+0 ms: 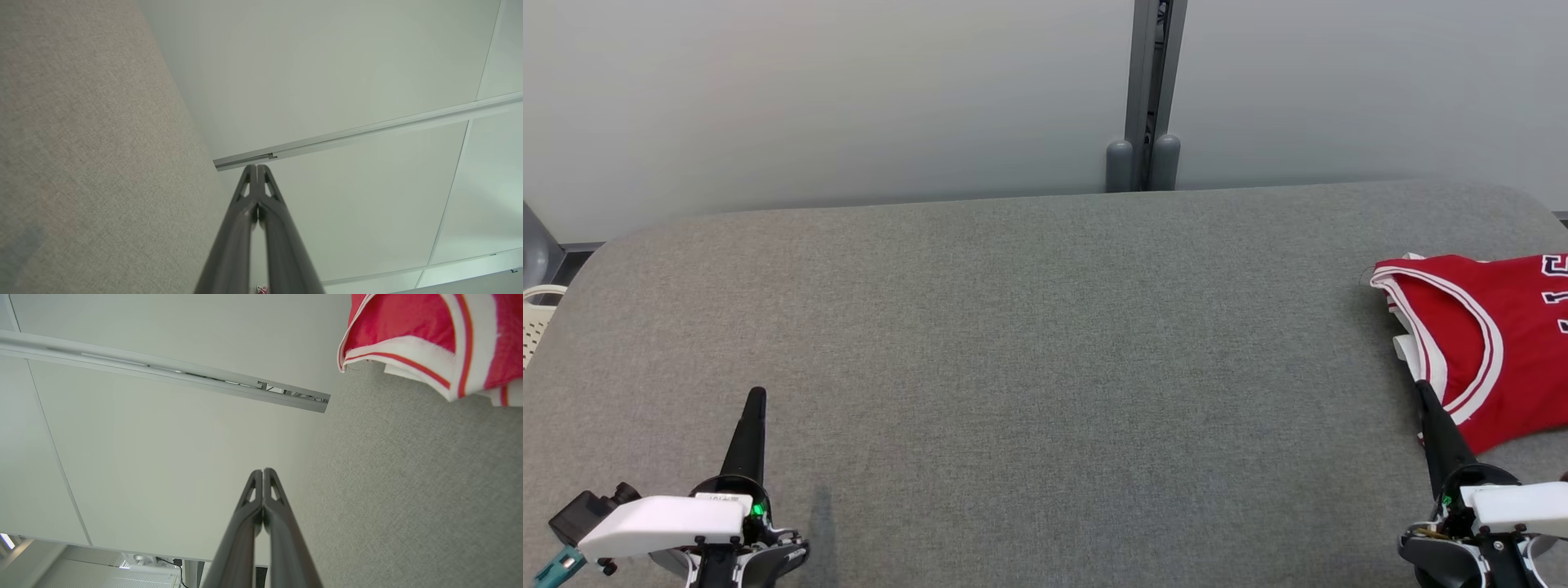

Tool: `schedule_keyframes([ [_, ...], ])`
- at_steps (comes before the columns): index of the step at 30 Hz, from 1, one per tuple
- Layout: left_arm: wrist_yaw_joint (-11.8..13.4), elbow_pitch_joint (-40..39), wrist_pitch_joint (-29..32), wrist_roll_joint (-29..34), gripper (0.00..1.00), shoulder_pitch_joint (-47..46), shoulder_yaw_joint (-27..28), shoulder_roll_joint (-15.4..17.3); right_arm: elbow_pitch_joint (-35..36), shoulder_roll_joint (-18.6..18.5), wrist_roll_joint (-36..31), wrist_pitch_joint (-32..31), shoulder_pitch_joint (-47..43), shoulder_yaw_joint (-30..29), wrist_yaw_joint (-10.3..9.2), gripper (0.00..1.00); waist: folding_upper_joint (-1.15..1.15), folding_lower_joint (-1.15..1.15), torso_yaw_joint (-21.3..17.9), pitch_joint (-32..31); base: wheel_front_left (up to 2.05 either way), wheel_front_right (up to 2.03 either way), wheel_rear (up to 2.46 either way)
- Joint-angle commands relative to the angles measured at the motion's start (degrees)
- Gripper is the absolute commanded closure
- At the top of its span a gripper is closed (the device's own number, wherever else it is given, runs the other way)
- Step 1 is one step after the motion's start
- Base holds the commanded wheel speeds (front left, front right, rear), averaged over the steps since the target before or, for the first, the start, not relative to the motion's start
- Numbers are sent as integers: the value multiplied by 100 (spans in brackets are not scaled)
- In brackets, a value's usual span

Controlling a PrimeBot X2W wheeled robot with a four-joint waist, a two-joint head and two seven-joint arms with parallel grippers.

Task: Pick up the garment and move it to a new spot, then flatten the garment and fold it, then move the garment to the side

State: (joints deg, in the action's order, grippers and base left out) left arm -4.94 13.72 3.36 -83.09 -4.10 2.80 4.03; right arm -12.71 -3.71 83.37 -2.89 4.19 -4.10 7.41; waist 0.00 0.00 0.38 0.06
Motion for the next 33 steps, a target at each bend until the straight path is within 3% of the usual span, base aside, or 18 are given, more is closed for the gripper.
schedule_keyframes([
  [1, -66, -11, 32, -160, 100, -143, 62, 5, -11, -44, 158, -53, 93, -29, 13, 100, 0, 0, -3, 1, 0, 0, 0],
  [25, -283, 35, 258, -1035, 100, -256, 312, -41, -139, -30, 1046, -281, 232, -119, 14, 100, 0, 0, -38, 11, 0, 0, 0],
  [33, -281, 34, 268, -1003, 100, -245, 319, -46, -136, -17, 1008, -282, 218, -132, 14, 100, 0, 0, -38, 11, 0, 0, 0],
])
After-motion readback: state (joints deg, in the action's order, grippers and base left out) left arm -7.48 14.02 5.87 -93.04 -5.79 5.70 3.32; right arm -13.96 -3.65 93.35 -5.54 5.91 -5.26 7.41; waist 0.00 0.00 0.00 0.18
